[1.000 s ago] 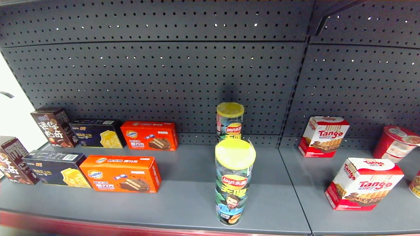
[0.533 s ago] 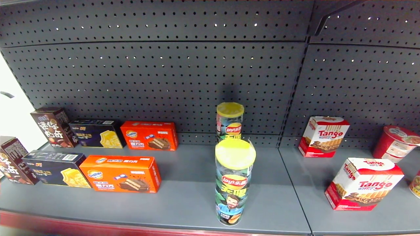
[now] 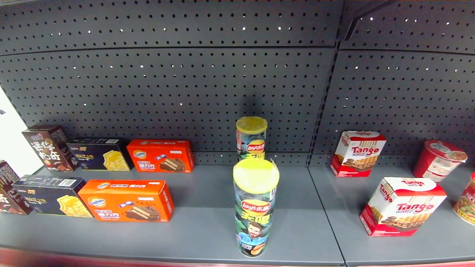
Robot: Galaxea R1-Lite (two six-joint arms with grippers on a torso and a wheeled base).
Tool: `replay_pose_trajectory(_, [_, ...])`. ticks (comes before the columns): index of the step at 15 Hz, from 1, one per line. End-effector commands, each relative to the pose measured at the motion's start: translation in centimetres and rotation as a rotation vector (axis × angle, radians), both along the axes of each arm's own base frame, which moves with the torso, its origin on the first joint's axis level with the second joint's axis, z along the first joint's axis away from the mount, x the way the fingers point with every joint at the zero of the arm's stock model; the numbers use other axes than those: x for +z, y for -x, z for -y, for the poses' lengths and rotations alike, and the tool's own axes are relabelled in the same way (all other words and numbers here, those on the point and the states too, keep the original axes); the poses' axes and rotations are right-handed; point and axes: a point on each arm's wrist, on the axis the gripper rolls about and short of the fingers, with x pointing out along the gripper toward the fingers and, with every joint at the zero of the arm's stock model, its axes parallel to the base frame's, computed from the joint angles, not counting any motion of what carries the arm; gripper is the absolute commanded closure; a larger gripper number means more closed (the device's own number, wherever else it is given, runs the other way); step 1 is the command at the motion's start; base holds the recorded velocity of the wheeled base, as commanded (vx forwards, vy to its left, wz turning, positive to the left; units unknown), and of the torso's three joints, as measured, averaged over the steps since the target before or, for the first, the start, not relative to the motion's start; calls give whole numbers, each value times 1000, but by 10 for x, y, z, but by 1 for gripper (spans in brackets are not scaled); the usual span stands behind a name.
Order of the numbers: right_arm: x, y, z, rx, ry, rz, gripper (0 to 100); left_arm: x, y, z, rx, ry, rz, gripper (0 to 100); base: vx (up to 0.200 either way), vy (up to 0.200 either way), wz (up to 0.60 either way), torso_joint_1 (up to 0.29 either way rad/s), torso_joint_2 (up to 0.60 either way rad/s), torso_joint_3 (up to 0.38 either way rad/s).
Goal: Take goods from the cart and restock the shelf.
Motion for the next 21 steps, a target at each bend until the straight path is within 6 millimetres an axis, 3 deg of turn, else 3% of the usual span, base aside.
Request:
replay_pose_trajectory(1, [0,0,0,-1,0,-4,0,0,0,0,-2,6,-4,0,0,0,0,0,0,0])
replay_pose_trajectory(16, [0,0,0,-1,-2,-3,0,0,0,0,-8,12,0,0,0,27,0,1,-1,0])
replay_pose_trajectory(21, [0,0,0,-1,0,-4,0,-1,5,0,-83,9,60,0,0,40,0,0,0,0])
